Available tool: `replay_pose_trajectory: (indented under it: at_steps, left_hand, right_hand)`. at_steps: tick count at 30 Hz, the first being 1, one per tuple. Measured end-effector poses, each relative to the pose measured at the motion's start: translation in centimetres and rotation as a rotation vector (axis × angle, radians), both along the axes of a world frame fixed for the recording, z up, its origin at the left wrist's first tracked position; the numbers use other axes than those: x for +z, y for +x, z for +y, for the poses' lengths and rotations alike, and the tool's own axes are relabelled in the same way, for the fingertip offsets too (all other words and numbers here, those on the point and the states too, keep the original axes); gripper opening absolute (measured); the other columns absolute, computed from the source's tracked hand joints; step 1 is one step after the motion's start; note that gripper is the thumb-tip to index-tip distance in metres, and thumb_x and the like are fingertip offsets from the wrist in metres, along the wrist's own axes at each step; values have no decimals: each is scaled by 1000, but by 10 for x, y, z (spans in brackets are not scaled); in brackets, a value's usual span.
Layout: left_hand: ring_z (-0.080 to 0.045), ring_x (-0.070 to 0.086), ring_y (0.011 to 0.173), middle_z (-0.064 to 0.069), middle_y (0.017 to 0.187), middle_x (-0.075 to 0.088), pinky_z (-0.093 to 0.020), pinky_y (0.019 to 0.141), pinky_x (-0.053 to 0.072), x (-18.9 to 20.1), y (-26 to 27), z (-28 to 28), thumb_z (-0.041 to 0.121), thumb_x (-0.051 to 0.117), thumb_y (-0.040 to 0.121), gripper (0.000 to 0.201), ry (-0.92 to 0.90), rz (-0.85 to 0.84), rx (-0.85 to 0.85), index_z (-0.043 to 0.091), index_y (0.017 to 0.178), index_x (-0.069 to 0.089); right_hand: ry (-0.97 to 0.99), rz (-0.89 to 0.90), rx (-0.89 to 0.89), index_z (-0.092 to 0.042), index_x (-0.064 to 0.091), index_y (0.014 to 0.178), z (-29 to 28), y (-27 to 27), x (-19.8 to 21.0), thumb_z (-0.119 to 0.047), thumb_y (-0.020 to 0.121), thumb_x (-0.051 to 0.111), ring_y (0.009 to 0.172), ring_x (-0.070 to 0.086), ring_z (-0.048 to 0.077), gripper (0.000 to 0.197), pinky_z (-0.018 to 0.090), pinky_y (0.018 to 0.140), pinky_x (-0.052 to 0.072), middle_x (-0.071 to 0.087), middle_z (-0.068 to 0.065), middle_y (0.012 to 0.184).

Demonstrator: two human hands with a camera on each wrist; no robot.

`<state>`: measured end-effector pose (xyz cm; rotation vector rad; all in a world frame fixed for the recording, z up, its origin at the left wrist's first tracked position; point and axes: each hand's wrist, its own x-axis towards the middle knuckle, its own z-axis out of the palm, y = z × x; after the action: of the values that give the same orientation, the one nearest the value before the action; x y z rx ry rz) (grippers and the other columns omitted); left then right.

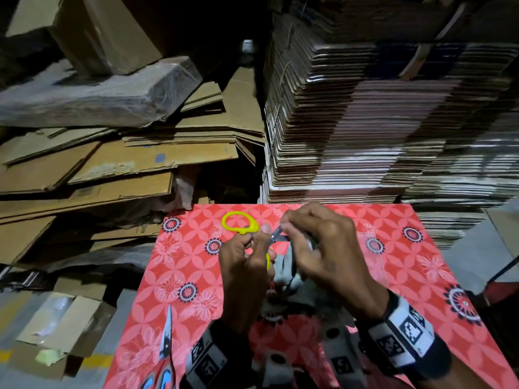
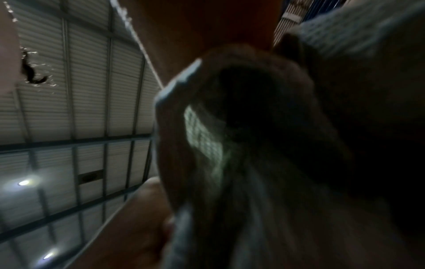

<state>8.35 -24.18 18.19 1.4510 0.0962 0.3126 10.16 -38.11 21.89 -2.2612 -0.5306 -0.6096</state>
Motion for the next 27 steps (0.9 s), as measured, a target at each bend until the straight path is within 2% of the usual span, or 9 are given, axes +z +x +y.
replay_pose_trajectory:
  at_steps: [3,6,8,10,12,15,20,24,27]
  left_hand:
    - [-16,32,40,-3,44,38,-33,43,29,1,-1,0,29,61,99,53,-10,-4,-28,4,55,45]
    - [-18,36,39,-13,45,36,-25,42,33,3,0,-1,34,61,96,57,36,-25,-9,-7,60,46]
    - [-18,36,40,-17,47,38,-23,42,34,3,1,0,35,62,94,53,9,-4,-12,1,57,49]
    - [-16,34,40,-8,45,40,-27,41,32,2,1,1,36,62,94,51,-4,12,-31,4,56,50]
    - [-16,34,38,-5,44,39,-32,38,32,2,1,0,35,61,95,53,6,18,-41,-1,58,49]
    - [-18,36,37,-9,46,42,-23,41,32,2,1,0,36,61,95,56,22,2,-22,-6,60,47]
    - [-18,39,42,-15,54,44,-25,43,34,-1,2,2,42,64,92,53,-15,31,-38,0,63,49]
    - [-17,35,36,-5,44,42,-22,41,31,3,2,1,36,62,96,57,10,5,-35,-8,61,49]
    - [-15,30,34,-5,42,37,-21,40,27,7,1,5,26,63,105,55,-38,4,-47,-2,59,51]
  right_hand:
    - [48,-14,1,-15,80,88,-14,13,6,-3,88,78,72,57,2,12,11,70,42,68,-2,79]
    - [88,-28,-130,-19,79,83,-23,24,13,-6,88,77,68,54,4,14,14,67,40,61,-4,71]
    - [45,1,-59,-15,79,86,-10,11,7,-3,88,77,72,59,7,12,23,68,46,66,-1,77]
    - [5,18,46,-13,80,89,-2,-1,1,-3,88,77,75,63,10,10,27,69,49,68,0,82]
    - [49,24,31,-14,81,89,-14,11,4,-5,88,78,74,62,7,10,26,69,49,69,-1,81]
    - [110,17,-104,-19,80,84,-28,24,12,-6,88,77,71,58,8,13,25,65,44,65,-1,72]
    - [97,69,26,-17,83,90,-17,9,7,-5,88,79,77,62,-2,12,11,68,43,70,-7,81]
    - [224,112,-79,-22,82,84,-37,28,16,-11,89,79,75,66,4,12,32,68,52,72,-11,76]
    - [285,61,-85,-18,83,89,-39,21,23,-12,90,80,81,70,14,7,39,74,54,75,-9,83]
